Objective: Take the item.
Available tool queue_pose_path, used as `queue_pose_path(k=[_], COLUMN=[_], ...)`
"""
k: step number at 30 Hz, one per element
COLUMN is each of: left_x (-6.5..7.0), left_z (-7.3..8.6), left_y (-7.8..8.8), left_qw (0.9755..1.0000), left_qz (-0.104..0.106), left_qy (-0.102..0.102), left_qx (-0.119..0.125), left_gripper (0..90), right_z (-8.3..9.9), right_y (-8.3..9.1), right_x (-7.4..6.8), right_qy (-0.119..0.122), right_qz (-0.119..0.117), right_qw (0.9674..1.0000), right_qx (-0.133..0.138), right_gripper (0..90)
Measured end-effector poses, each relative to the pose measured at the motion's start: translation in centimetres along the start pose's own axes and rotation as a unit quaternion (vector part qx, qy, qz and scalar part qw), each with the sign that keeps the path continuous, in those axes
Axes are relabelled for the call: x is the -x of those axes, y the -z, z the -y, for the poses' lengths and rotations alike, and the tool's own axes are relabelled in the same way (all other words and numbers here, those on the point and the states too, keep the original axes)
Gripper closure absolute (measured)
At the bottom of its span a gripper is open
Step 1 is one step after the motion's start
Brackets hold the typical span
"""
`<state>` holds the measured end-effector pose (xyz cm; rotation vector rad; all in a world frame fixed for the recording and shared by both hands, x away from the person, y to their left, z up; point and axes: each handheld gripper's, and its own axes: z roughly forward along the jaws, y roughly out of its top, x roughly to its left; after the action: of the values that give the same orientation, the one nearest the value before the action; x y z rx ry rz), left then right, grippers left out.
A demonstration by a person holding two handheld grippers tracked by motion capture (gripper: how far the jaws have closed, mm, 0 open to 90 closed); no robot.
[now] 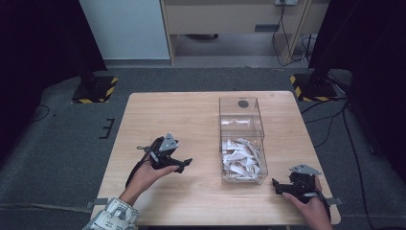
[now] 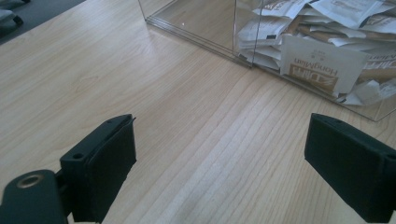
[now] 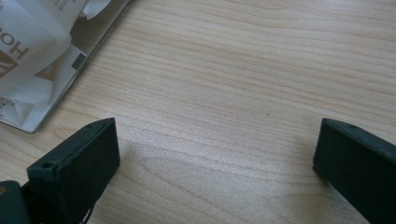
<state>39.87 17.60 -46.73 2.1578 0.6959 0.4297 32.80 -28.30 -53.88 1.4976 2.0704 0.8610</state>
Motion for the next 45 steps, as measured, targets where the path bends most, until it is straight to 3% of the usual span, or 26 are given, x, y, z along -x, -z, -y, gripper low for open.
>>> queue_pose_path(k=[20,45], left_x=[1.0,1.5], left_z=[-4.7,-8.4], left_y=[0.0,-0.3], left_qw=[0.999,0.9982], left_qz=[0.029,0.043], left_qy=[-0.035,-0.041], left_qx=[0.003,0.009], left_gripper=[7.2,7.3], right_z=[0.0,0.0], right_y=[0.0,0.0], right_x=[0.0,0.0], right_qy=[0.0,-0.002], right_qz=[0.0,0.0], right_qw=[1.0,1.0], right_qx=[0.0,0.0], right_gripper=[0.8,0.8])
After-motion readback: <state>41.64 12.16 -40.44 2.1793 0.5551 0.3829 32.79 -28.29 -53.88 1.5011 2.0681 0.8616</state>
